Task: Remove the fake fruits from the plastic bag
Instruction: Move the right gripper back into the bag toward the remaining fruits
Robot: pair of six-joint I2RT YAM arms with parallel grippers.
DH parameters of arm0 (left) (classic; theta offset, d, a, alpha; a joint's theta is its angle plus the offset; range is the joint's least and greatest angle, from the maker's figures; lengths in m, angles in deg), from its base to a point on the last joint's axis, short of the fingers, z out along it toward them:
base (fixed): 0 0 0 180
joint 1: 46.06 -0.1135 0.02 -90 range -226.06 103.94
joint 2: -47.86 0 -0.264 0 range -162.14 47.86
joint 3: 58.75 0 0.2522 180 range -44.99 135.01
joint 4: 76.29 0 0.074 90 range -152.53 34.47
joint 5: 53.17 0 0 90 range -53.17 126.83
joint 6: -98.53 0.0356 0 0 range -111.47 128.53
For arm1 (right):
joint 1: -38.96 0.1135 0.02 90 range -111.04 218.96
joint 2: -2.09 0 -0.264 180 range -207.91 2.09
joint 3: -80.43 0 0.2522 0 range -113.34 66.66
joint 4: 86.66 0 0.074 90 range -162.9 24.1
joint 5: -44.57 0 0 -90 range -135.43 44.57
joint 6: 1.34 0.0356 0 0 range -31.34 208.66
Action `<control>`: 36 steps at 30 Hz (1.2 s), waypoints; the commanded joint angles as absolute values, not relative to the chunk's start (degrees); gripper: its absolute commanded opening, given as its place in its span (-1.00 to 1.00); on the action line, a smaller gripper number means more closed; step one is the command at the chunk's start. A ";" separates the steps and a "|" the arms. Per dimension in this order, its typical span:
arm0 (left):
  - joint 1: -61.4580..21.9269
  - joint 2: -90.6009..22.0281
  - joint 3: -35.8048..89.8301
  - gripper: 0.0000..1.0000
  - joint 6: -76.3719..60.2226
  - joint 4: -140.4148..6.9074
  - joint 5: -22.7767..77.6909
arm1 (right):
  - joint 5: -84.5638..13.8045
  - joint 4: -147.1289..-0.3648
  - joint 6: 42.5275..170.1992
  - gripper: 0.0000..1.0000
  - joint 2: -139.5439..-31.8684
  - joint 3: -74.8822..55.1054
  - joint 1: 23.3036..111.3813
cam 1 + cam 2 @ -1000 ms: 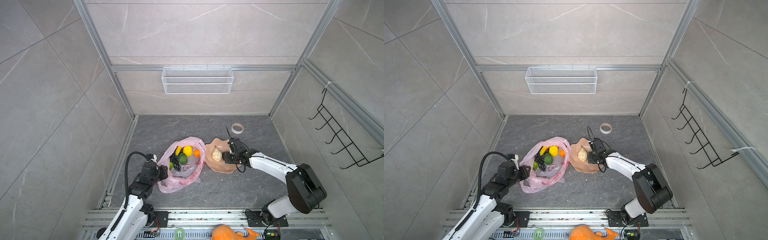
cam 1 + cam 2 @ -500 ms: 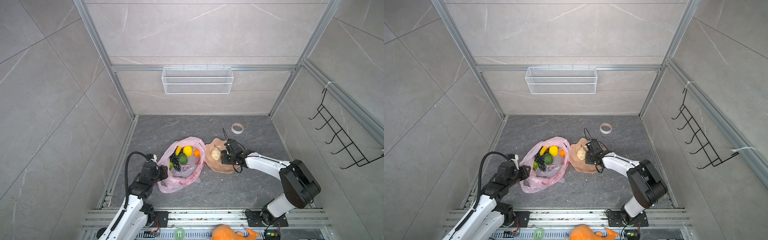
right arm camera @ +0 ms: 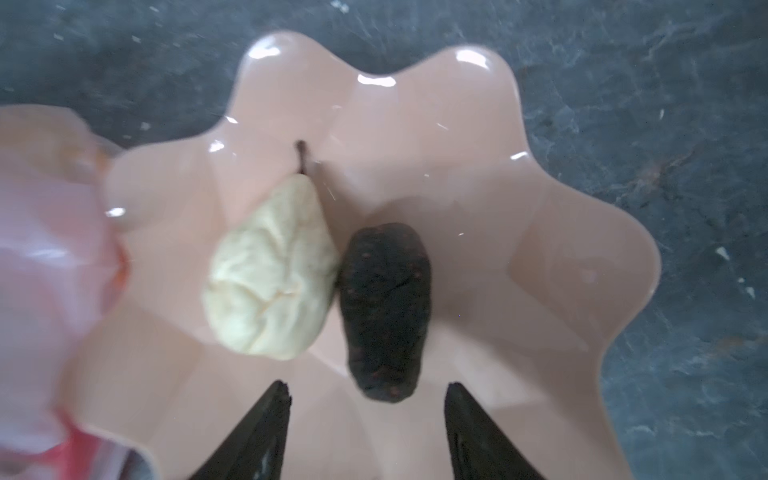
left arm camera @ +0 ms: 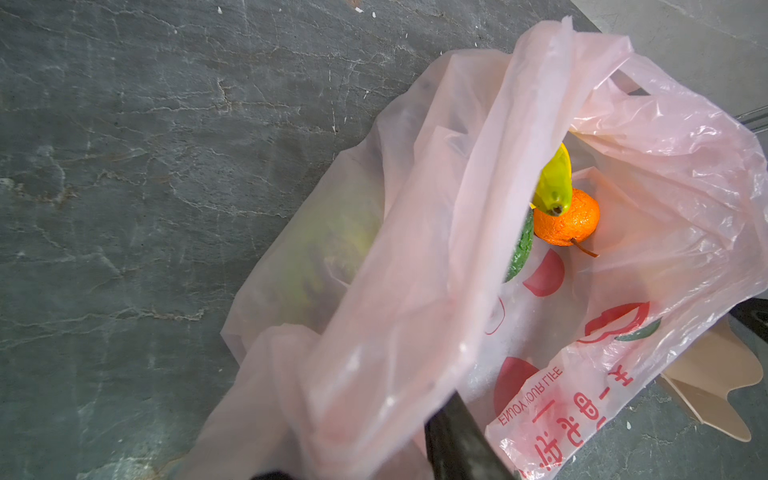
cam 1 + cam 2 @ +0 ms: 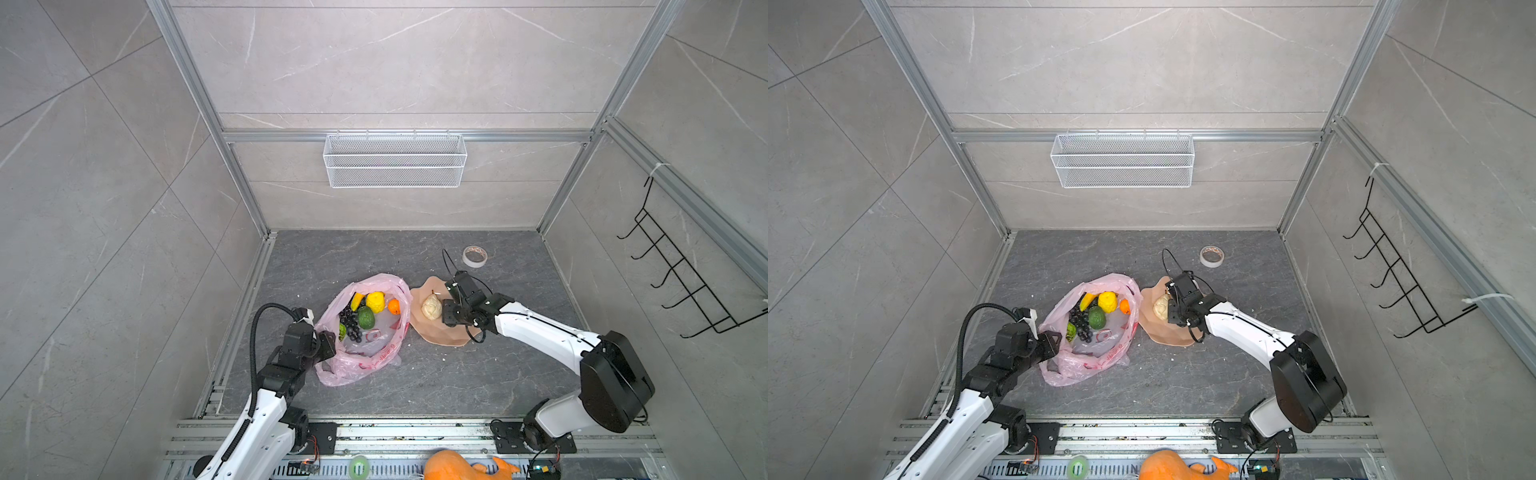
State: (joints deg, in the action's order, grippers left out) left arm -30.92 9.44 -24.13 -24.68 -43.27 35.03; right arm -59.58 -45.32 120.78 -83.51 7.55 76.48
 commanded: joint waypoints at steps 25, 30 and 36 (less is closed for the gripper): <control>-31.12 8.05 -21.46 -0.32 -35.45 -31.78 48.50 | -49.91 -52.93 127.69 0.24 -118.43 -27.61 101.77; -31.31 8.54 -21.15 -0.34 -37.74 -30.08 51.39 | -47.71 -54.69 127.38 0.26 -122.24 -30.62 101.76; -31.51 8.80 -20.95 -0.36 -38.15 -31.04 51.05 | -46.71 -54.18 127.08 0.28 -126.07 -34.44 101.80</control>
